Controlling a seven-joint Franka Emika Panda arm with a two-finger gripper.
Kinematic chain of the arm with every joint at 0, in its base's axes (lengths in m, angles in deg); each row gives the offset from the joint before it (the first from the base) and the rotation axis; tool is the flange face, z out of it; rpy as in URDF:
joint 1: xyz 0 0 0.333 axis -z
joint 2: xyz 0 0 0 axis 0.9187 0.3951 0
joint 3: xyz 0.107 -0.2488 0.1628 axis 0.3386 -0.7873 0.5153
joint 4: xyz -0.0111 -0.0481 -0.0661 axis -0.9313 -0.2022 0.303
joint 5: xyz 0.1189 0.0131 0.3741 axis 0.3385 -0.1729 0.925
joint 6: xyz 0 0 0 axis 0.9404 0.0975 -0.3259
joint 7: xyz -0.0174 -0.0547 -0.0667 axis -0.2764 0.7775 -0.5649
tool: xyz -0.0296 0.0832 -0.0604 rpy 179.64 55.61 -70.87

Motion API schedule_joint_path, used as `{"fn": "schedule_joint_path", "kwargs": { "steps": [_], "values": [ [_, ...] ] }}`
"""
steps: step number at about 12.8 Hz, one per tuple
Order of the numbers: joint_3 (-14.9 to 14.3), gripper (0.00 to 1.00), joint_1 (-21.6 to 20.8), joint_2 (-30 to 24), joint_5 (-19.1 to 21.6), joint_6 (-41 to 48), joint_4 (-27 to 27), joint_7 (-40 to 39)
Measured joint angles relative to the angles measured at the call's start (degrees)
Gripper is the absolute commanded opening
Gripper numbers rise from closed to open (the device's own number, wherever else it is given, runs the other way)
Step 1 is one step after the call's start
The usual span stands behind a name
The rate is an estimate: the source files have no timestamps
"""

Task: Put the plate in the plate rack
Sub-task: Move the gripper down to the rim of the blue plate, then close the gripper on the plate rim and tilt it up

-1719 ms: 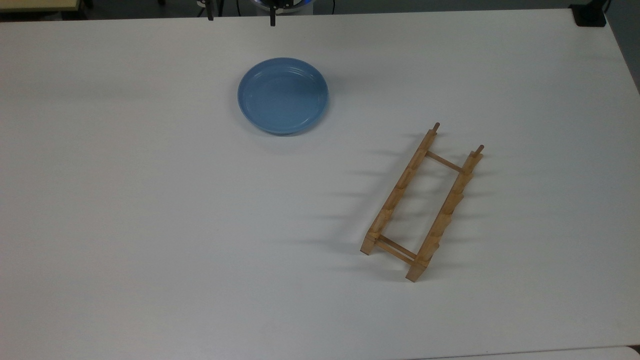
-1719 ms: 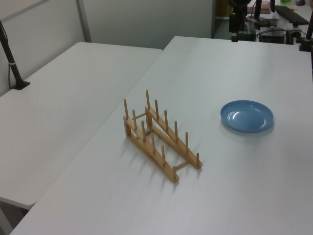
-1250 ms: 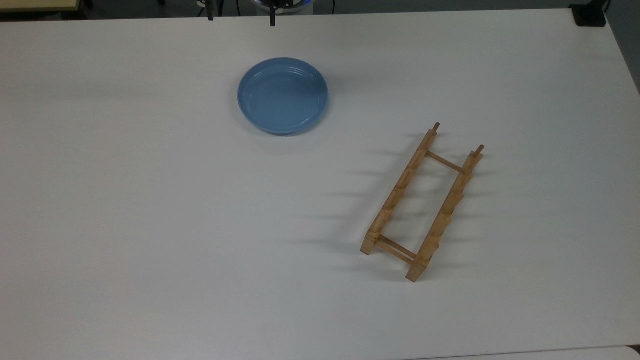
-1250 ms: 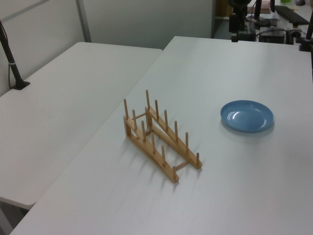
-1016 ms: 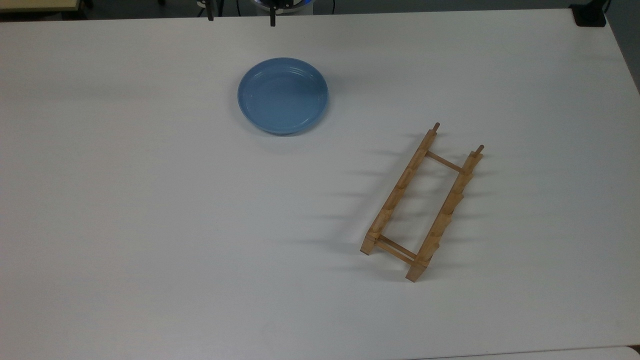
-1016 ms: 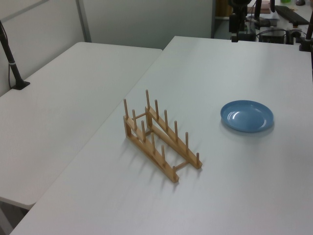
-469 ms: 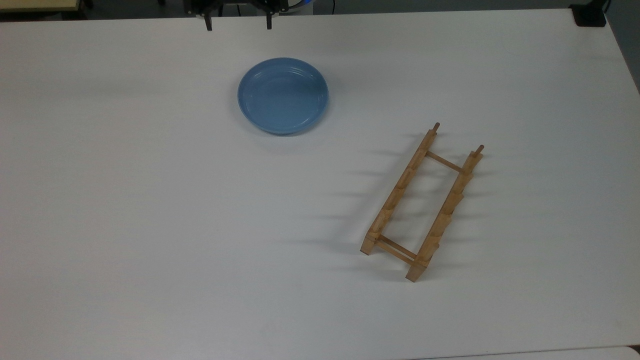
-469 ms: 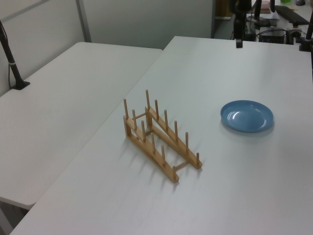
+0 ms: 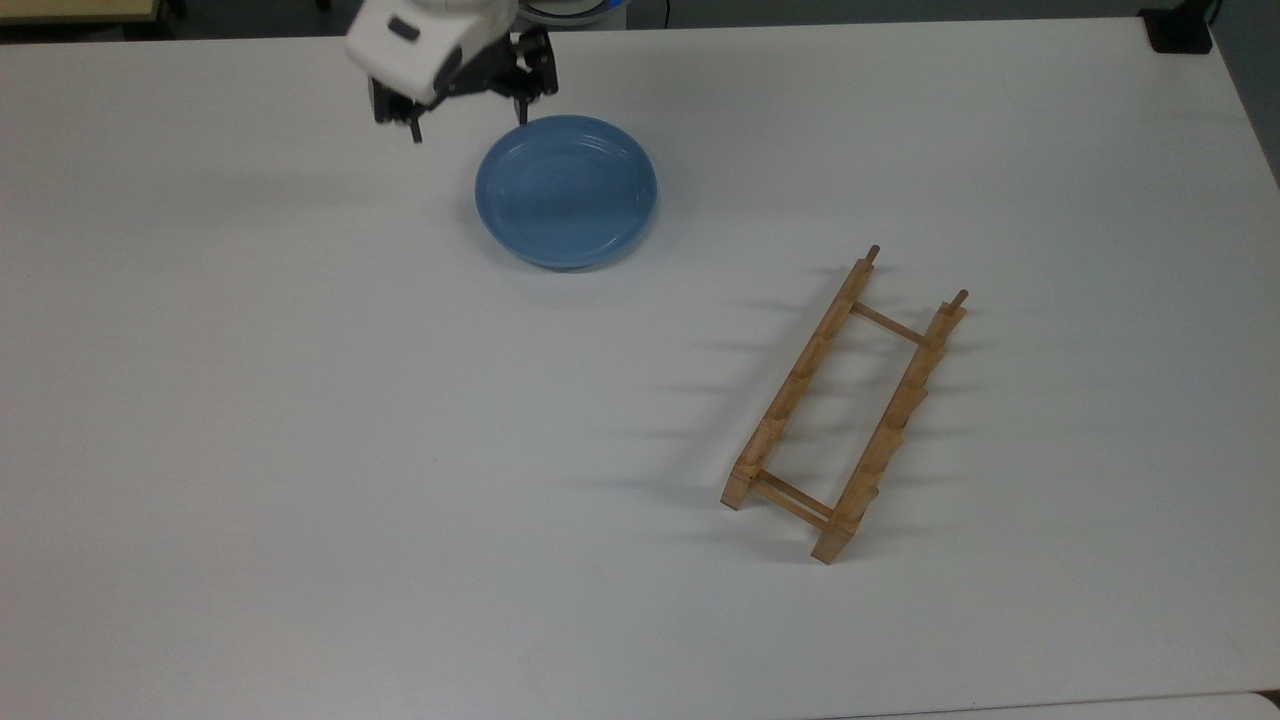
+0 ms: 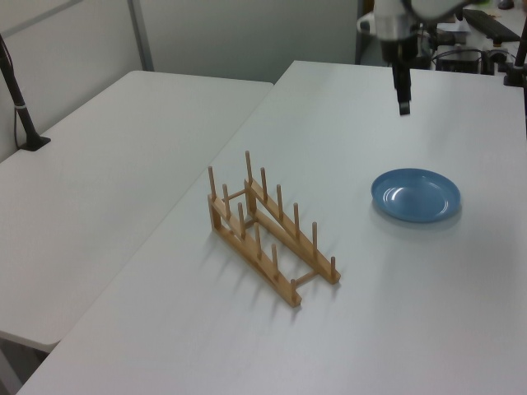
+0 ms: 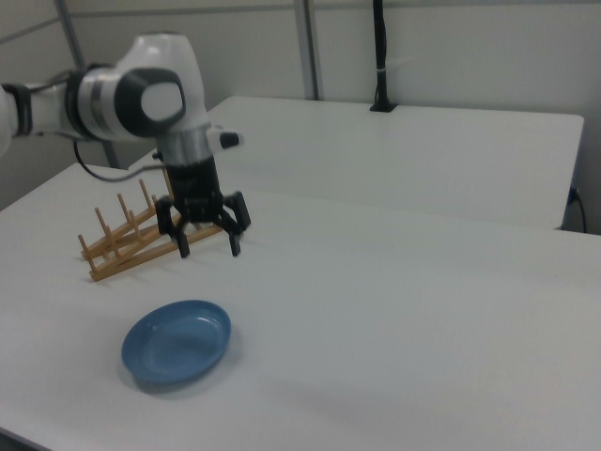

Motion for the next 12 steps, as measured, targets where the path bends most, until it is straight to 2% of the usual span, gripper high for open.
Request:
{"fn": "schedule_joint_path", "kwargs": {
  "steps": [1, 3, 6, 8, 10, 12],
  "values": [
    [0.0, 1.00, 0.0, 1.4, -1.6, -2.2, -2.3, -1.3],
    [0.0, 0.91, 0.0, 3.8, -4.1, -4.3, -4.7, -3.3],
    [0.0, 0.56, 0.0, 8.1, -5.6, -6.0, -6.2, -5.5],
    [0.0, 0.40, 0.0, 10.5, -5.7, -7.5, -6.2, -6.0],
    [0.1, 0.26, 0.0, 12.2, -5.7, -8.8, -6.1, -6.3],
    [0.1, 0.23, 0.0, 13.3, -5.7, -8.9, -6.1, -6.3]
  ]
}}
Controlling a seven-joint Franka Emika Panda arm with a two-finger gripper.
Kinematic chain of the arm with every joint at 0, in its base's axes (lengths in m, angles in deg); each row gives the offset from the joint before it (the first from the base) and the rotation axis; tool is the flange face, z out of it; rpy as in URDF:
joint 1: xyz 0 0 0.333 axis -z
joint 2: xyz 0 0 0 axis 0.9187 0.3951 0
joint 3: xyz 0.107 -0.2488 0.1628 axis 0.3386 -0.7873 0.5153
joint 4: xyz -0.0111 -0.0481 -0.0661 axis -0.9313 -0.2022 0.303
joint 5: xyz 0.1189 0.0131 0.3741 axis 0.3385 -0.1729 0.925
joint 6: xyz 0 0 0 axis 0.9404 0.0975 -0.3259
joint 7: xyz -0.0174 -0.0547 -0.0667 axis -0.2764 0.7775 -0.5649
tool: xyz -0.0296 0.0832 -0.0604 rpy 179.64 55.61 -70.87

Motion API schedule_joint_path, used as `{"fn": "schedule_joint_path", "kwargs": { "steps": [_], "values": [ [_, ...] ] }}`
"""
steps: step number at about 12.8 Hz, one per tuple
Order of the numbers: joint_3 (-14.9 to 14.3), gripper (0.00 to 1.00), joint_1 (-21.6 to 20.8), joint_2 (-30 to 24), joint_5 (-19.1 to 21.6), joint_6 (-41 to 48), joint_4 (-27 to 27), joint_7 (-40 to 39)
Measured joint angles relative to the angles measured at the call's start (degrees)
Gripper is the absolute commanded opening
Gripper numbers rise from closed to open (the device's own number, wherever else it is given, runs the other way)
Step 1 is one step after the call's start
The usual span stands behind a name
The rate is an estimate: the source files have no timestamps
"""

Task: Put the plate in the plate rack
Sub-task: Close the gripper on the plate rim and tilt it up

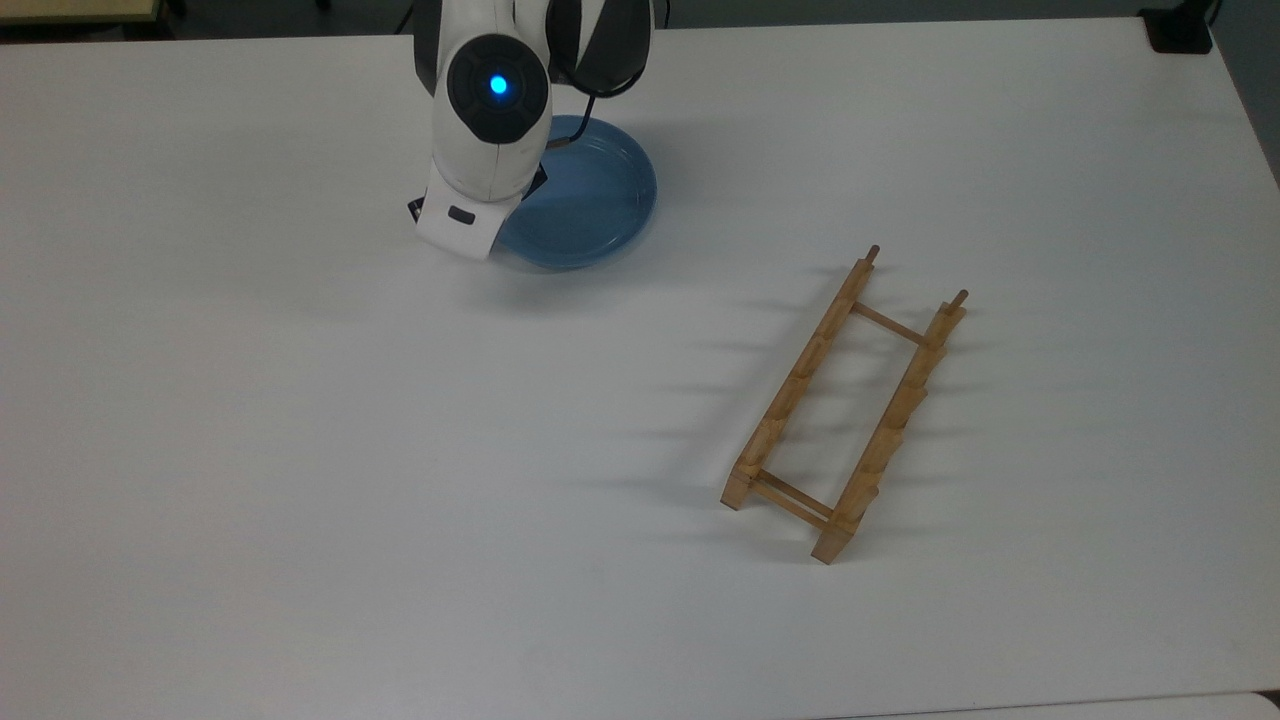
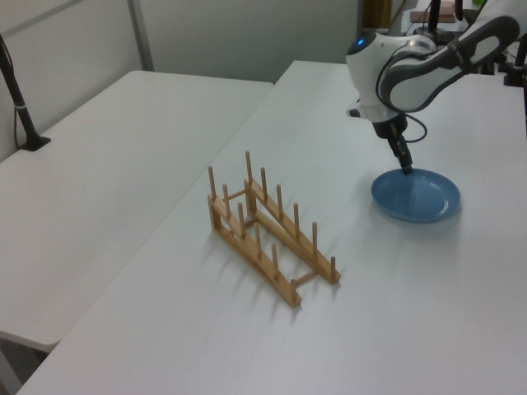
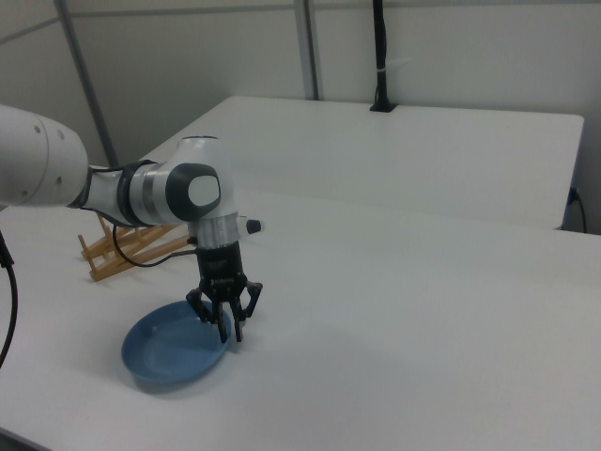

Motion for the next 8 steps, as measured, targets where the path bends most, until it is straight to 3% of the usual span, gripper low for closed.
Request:
{"fn": "schedule_joint_path", "kwargs": {
  "steps": [3, 8],
  "values": [
    [0.0, 0.01, 0.0, 0.6, 0.0, 0.0, 0.1, 0.0],
    [0.1, 0.00, 0.0, 0.5, 0.0, 0.0, 1.9, -0.1]
  ]
}}
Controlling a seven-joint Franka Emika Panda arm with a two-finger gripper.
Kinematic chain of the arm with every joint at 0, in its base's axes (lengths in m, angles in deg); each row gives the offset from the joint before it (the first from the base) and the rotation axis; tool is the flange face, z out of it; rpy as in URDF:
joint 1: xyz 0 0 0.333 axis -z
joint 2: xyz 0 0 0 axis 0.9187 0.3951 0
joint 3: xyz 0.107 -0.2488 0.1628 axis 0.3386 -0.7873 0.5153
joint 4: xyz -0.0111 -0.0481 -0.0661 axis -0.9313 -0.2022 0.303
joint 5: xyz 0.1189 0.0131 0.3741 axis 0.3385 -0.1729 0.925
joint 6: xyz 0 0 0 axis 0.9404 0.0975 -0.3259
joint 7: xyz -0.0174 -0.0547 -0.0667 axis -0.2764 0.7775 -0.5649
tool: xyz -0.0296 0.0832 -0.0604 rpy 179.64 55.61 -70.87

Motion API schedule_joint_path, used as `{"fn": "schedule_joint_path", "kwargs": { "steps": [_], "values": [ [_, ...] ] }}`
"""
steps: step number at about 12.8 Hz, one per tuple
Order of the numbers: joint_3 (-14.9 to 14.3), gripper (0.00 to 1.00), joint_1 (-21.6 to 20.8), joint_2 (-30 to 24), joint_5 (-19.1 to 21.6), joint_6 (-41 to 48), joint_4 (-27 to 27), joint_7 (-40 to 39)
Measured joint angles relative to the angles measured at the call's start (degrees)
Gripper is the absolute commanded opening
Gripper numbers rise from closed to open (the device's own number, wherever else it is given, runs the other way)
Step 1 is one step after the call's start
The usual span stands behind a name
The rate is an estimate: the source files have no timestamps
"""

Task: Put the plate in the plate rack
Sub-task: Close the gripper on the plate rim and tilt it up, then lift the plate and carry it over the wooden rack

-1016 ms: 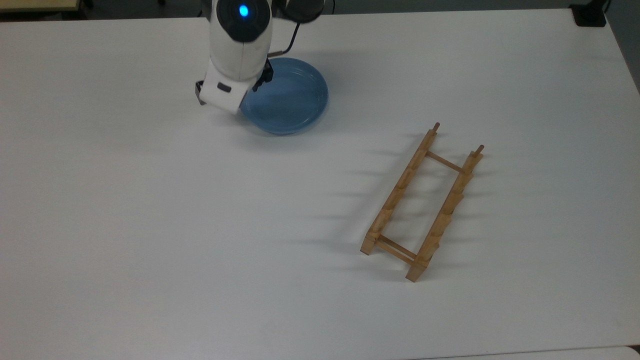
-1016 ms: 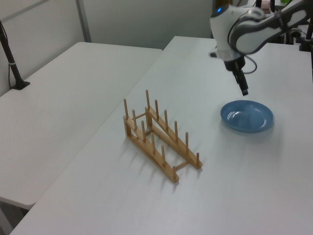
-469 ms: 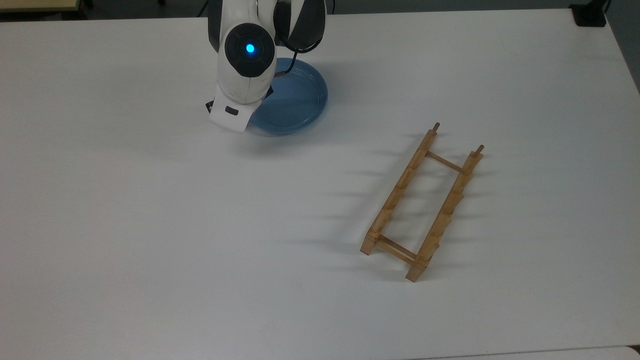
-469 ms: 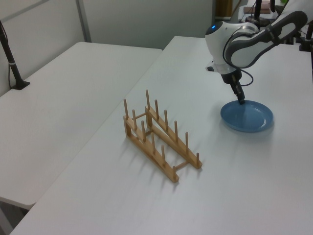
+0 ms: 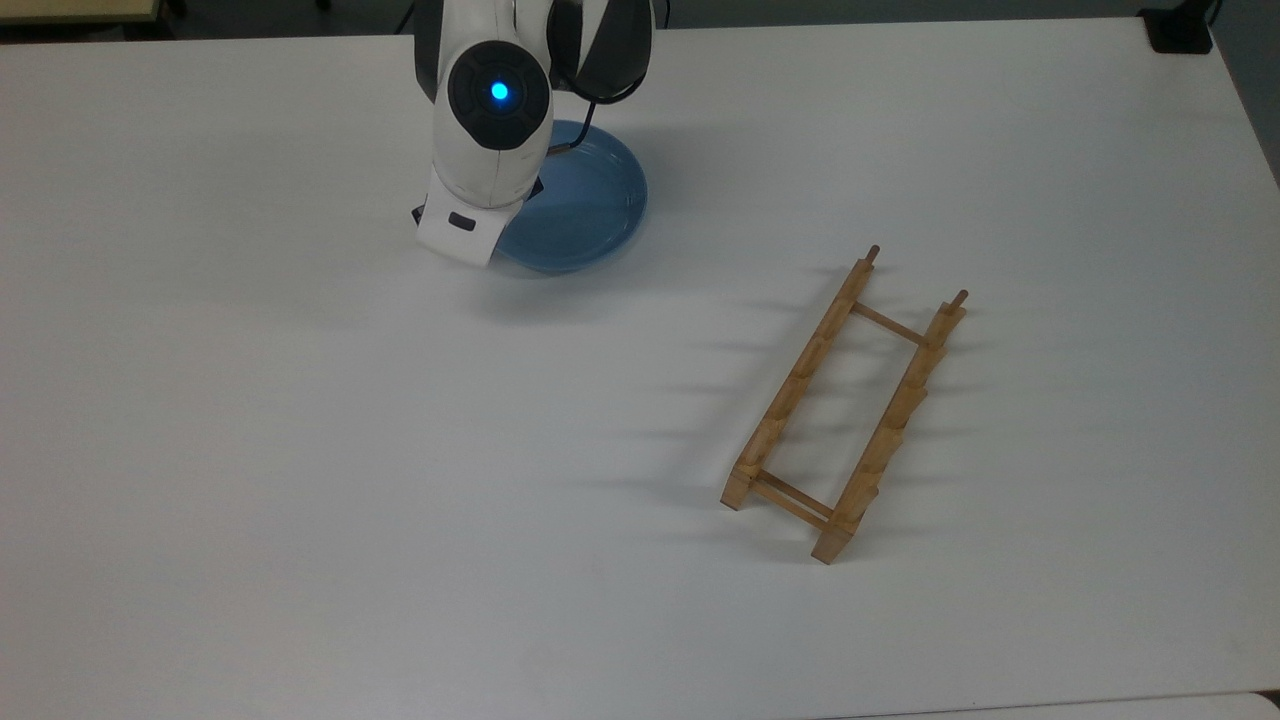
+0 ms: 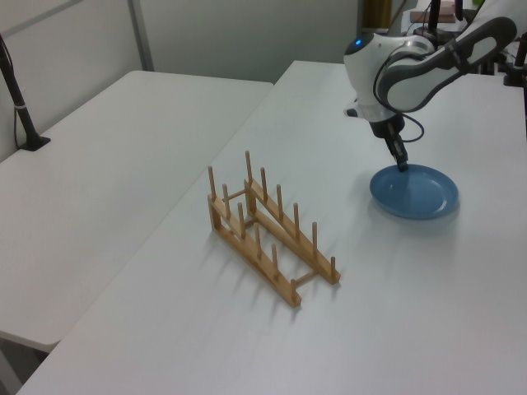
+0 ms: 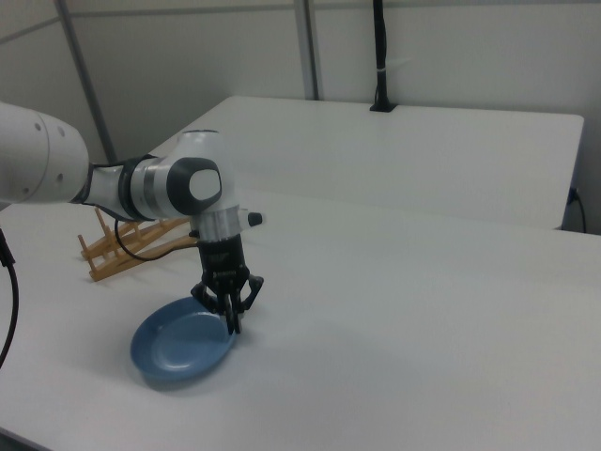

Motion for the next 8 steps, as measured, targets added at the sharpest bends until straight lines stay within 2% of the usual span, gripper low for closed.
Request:
{"fn": "schedule_joint_path", "kwargs": {
  "steps": [4, 8],
  "values": [
    [0.1, 0.00, 0.0, 0.0, 0.6, 2.9, 5.9, 0.0],
    [0.4, 0.00, -1.7, -0.7, 4.4, 8.7, 15.9, 0.3]
  ]
}}
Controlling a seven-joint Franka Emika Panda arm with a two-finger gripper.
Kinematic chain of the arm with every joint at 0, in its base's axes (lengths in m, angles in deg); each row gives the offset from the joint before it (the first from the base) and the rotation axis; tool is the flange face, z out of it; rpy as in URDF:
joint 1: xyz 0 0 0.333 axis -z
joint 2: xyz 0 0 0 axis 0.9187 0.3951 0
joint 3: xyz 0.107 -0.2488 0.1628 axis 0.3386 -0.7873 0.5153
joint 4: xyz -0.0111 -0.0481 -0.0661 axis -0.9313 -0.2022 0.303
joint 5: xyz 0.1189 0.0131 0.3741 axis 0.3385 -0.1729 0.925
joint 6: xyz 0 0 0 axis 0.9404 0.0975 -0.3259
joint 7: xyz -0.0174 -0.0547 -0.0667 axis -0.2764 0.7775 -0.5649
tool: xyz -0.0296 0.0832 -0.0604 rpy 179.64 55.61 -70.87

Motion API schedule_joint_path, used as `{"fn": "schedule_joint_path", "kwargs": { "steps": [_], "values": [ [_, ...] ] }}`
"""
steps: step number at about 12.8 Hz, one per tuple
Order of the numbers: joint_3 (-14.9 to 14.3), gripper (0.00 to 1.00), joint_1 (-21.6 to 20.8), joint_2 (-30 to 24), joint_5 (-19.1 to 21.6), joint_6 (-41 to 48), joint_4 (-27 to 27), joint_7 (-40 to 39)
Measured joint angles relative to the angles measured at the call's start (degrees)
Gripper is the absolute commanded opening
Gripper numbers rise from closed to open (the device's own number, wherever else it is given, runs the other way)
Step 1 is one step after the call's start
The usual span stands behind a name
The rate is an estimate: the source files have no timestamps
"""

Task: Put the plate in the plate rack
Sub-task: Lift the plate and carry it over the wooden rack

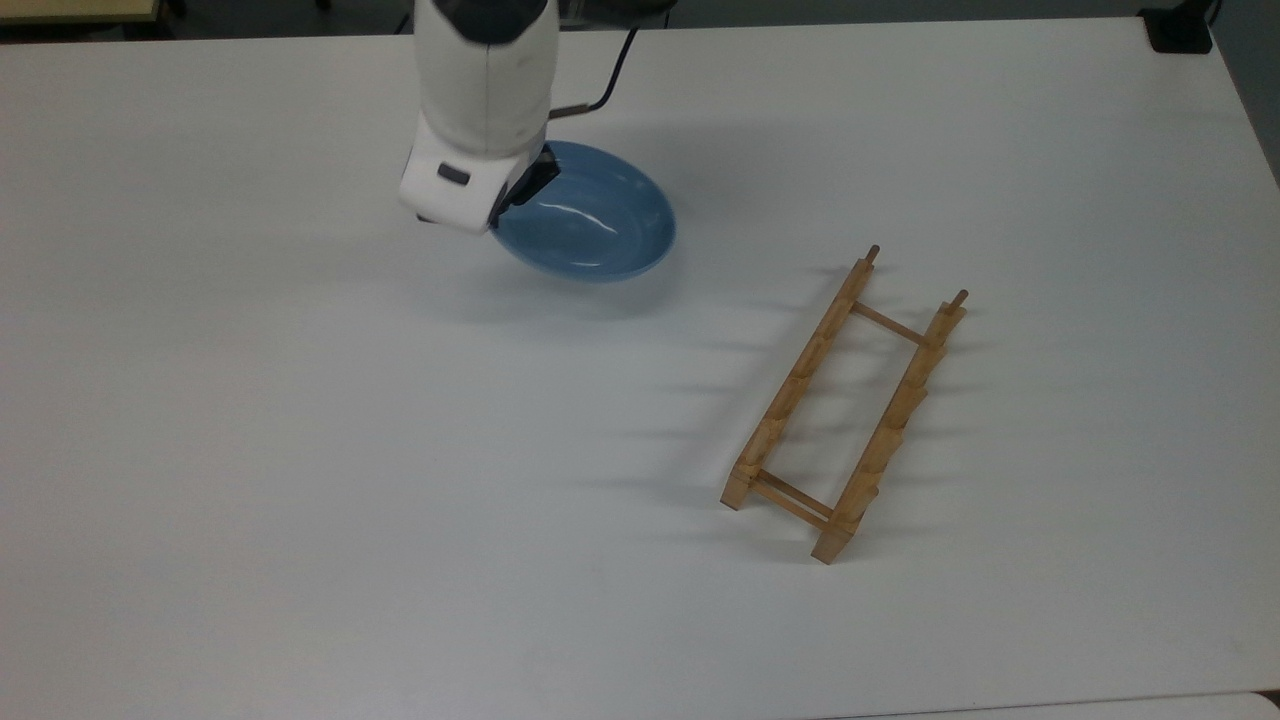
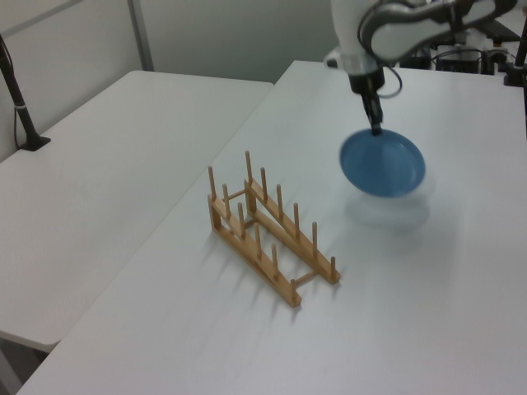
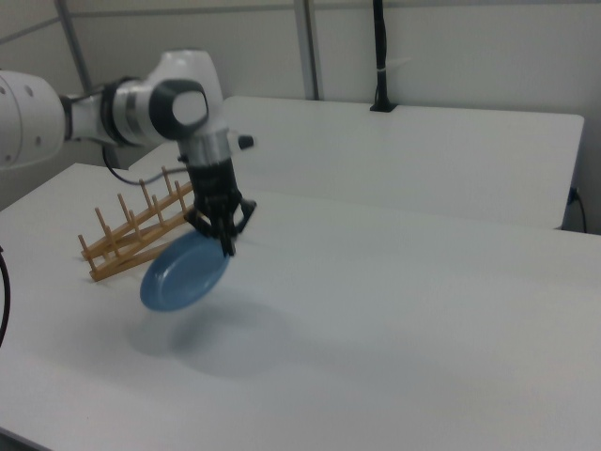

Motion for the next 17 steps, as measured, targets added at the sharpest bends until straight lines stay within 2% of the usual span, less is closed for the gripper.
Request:
{"fn": "schedule_joint_path", "kwargs": {
  "steps": [3, 6, 10, 12, 17],
  "values": [
    [0.1, 0.00, -2.6, -0.6, 2.3, 1.6, 6.8, 4.9],
    [0.2, 0.00, -7.3, -0.7, 2.5, 1.5, 12.4, 14.5],
    [0.3, 0.00, -13.5, -0.6, 1.7, -9.1, 14.6, 29.5],
    [0.3, 0.00, -16.3, -0.5, -3.0, -12.5, 14.6, 35.1],
    [0.4, 0.00, -23.8, 0.9, -19.8, -17.4, 14.4, 50.9]
  ]
}}
